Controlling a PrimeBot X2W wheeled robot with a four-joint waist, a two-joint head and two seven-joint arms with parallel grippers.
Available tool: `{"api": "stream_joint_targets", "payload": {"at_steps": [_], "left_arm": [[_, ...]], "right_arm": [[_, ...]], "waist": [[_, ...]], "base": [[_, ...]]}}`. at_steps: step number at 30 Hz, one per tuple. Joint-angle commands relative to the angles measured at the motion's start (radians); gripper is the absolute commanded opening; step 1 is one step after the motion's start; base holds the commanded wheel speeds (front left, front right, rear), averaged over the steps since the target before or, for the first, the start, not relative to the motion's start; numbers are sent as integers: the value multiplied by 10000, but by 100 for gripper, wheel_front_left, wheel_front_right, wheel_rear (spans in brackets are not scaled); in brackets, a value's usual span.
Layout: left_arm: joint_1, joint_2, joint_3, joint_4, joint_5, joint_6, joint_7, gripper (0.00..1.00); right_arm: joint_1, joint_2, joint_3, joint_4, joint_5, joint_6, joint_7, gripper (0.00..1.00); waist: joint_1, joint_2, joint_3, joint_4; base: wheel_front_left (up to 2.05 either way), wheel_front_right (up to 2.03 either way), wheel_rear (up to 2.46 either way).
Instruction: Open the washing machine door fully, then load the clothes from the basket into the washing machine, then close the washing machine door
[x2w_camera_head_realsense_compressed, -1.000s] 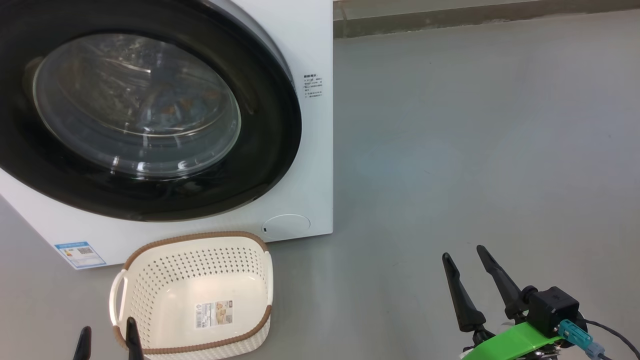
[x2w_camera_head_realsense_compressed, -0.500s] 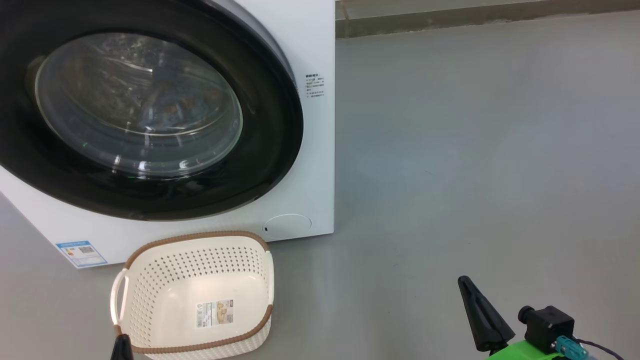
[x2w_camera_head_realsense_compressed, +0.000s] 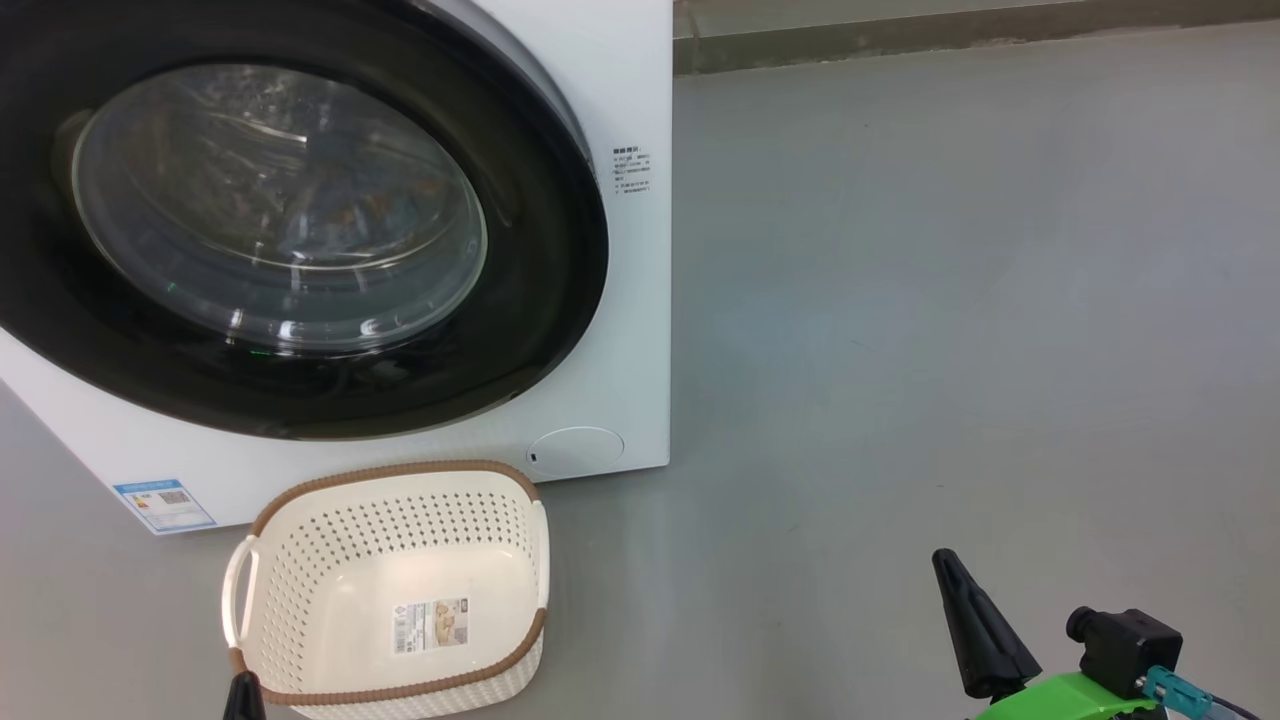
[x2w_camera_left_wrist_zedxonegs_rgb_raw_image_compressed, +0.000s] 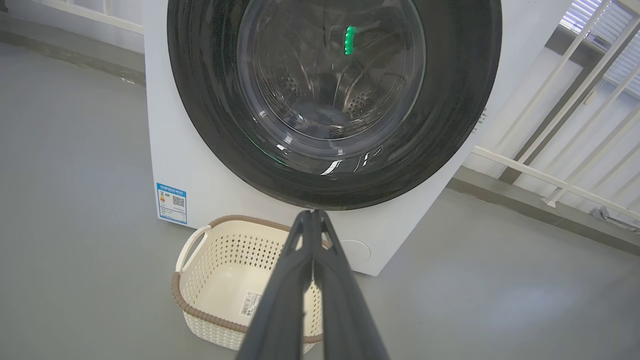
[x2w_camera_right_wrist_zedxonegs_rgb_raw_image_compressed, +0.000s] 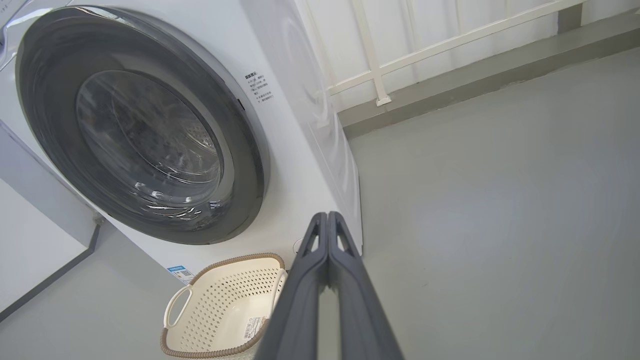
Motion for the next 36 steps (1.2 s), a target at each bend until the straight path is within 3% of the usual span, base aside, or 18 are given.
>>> {"api": "stream_joint_targets", "payload": {"at_steps": [1,36], "left_arm": [[-431,160,68,-102,-301,-113,77,0],[-1445,363,178,725,-4163,-585,912,0]], "right_arm": [[-342,-71,-78,-215,328,-4,33,0],[-572,-163,-472,-137,4195,-11,921,0]], "waist": [[-1,0,1,3],[-1,0,40,52]], "base": [[0,0,0],[0,0,0]]}}
